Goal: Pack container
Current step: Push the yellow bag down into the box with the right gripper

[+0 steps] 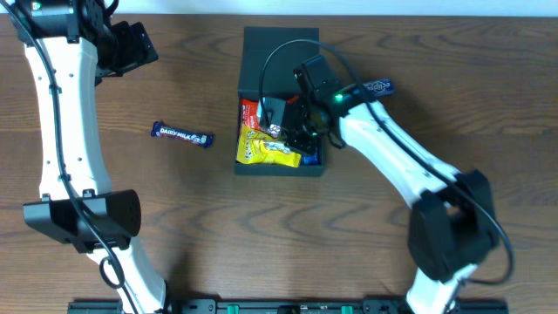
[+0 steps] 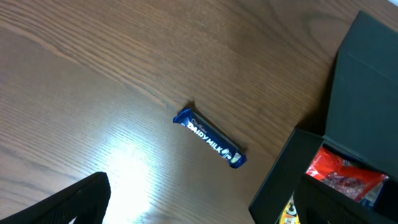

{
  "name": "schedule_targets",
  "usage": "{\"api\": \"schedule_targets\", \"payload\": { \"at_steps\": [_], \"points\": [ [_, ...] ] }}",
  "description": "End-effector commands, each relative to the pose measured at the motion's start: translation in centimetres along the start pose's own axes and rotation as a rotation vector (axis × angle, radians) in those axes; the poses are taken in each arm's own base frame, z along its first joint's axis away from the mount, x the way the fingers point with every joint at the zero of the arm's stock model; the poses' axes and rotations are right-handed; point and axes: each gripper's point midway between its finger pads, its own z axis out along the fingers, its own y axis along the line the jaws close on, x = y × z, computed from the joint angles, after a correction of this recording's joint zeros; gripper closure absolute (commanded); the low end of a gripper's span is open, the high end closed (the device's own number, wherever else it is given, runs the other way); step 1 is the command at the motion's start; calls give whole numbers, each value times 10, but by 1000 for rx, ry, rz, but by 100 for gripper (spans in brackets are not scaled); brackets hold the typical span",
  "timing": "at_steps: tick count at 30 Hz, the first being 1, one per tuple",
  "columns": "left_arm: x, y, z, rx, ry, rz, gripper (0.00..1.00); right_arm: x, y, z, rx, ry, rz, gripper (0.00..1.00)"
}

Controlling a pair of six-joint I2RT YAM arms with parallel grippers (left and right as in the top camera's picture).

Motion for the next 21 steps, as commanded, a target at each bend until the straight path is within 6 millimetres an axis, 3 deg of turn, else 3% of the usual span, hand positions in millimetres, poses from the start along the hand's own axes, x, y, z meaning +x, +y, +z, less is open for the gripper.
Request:
{"api": "schedule_targets", "payload": {
  "at_steps": [1, 4, 8, 13, 16, 21],
  "points": [
    [0, 4, -8, -3, -16, 1, 5, 19, 1, 24, -44, 45, 33, 99],
    [0, 4, -8, -3, -16, 1, 5, 30, 1, 43, -72, 74, 50, 99],
    [0, 4, -8, -3, -16, 1, 5, 30, 0, 46, -70, 70, 49, 99],
    [0, 4, -8, -3, -16, 1, 5, 0, -10, 15, -14, -9, 63, 99],
    [0, 4, -8, -3, -16, 1, 5, -26, -2, -6, -36, -112, 26, 99],
    [0, 4, -8, -3, -16, 1, 5, -34, 17, 2, -144, -164, 27, 99]
  ]
}}
